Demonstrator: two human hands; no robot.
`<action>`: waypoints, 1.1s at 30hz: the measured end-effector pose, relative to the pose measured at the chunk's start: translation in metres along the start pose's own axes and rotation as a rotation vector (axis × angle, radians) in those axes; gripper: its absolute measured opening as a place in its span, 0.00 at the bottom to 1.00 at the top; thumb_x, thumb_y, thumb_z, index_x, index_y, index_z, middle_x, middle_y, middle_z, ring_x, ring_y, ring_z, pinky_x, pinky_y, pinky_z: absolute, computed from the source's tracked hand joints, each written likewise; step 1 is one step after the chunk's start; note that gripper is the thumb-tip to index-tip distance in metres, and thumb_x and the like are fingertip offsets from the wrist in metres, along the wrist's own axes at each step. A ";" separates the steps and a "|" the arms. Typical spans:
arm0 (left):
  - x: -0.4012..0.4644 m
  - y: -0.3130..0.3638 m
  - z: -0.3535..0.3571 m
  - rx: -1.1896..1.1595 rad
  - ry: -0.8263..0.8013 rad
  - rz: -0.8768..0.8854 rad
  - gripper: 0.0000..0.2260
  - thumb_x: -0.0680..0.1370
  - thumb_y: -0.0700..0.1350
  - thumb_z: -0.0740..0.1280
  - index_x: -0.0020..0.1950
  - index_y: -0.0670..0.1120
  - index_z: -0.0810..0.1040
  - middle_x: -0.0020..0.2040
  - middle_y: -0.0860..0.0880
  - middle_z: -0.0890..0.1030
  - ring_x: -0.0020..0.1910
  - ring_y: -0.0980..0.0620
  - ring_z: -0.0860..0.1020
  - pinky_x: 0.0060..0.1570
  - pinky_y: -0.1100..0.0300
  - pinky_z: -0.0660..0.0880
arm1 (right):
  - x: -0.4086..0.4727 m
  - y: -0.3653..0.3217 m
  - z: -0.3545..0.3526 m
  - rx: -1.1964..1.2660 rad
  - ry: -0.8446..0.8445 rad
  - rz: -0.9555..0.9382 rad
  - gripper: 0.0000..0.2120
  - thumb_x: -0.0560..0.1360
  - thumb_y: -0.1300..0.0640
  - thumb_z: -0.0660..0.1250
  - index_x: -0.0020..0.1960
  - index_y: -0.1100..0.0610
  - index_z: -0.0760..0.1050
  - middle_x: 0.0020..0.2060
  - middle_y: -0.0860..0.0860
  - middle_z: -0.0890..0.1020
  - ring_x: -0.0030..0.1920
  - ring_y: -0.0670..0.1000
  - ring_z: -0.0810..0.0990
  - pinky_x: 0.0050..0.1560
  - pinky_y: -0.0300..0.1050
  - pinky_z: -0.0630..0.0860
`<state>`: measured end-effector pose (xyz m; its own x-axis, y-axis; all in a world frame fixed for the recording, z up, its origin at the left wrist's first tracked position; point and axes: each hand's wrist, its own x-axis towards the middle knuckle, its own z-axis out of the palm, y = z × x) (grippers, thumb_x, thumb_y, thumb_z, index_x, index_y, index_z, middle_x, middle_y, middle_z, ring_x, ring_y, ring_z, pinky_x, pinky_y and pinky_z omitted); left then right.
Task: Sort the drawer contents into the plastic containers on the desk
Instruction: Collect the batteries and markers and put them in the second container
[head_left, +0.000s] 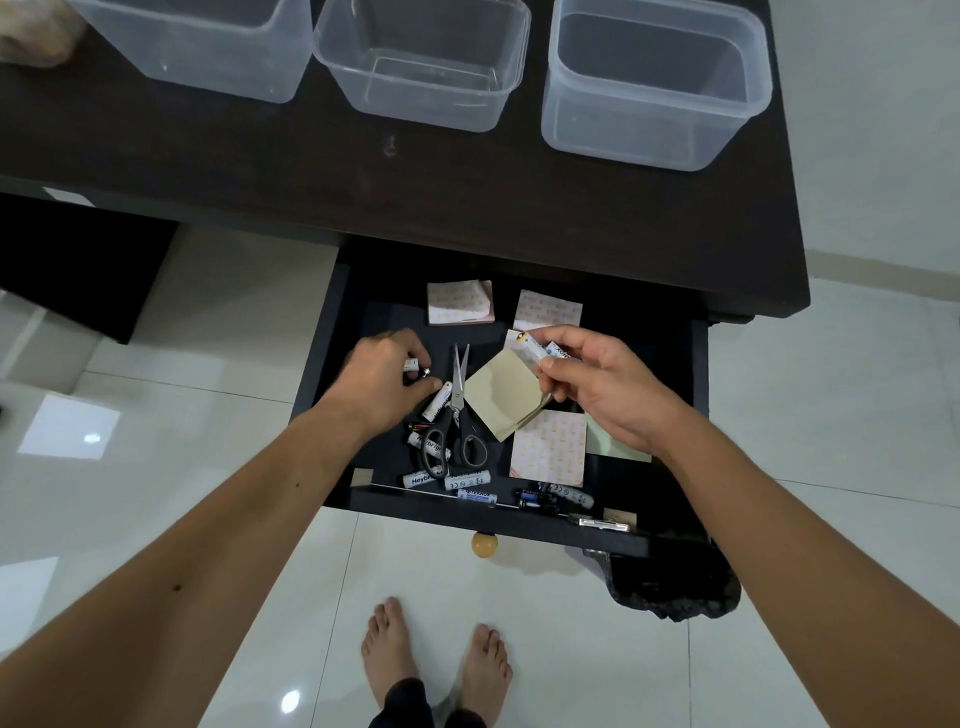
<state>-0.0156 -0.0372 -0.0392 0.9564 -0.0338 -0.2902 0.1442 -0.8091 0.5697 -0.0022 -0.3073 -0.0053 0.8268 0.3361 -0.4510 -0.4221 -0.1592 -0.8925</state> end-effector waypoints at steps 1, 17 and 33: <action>0.001 -0.001 0.000 0.003 0.000 0.001 0.10 0.76 0.48 0.78 0.49 0.52 0.78 0.50 0.48 0.82 0.43 0.51 0.78 0.47 0.60 0.71 | 0.000 0.001 0.000 -0.006 0.002 0.009 0.12 0.83 0.65 0.66 0.61 0.52 0.82 0.41 0.57 0.80 0.42 0.50 0.77 0.45 0.42 0.75; -0.005 0.006 -0.002 -0.183 -0.017 0.156 0.09 0.84 0.36 0.64 0.55 0.49 0.80 0.48 0.52 0.76 0.35 0.59 0.80 0.38 0.74 0.71 | -0.018 -0.004 -0.004 0.019 0.044 -0.041 0.10 0.83 0.68 0.63 0.57 0.59 0.80 0.42 0.59 0.81 0.40 0.57 0.84 0.36 0.45 0.77; -0.010 0.007 -0.004 -0.129 -0.103 0.118 0.15 0.83 0.34 0.58 0.52 0.52 0.79 0.52 0.48 0.78 0.49 0.52 0.78 0.51 0.59 0.74 | -0.005 0.031 -0.012 -0.713 0.628 -0.003 0.12 0.78 0.58 0.74 0.60 0.54 0.84 0.49 0.50 0.86 0.39 0.47 0.81 0.43 0.36 0.76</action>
<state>-0.0231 -0.0398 -0.0294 0.9387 -0.1891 -0.2884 0.0700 -0.7142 0.6964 -0.0146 -0.3254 -0.0306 0.9640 -0.1900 -0.1862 -0.2646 -0.7583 -0.5959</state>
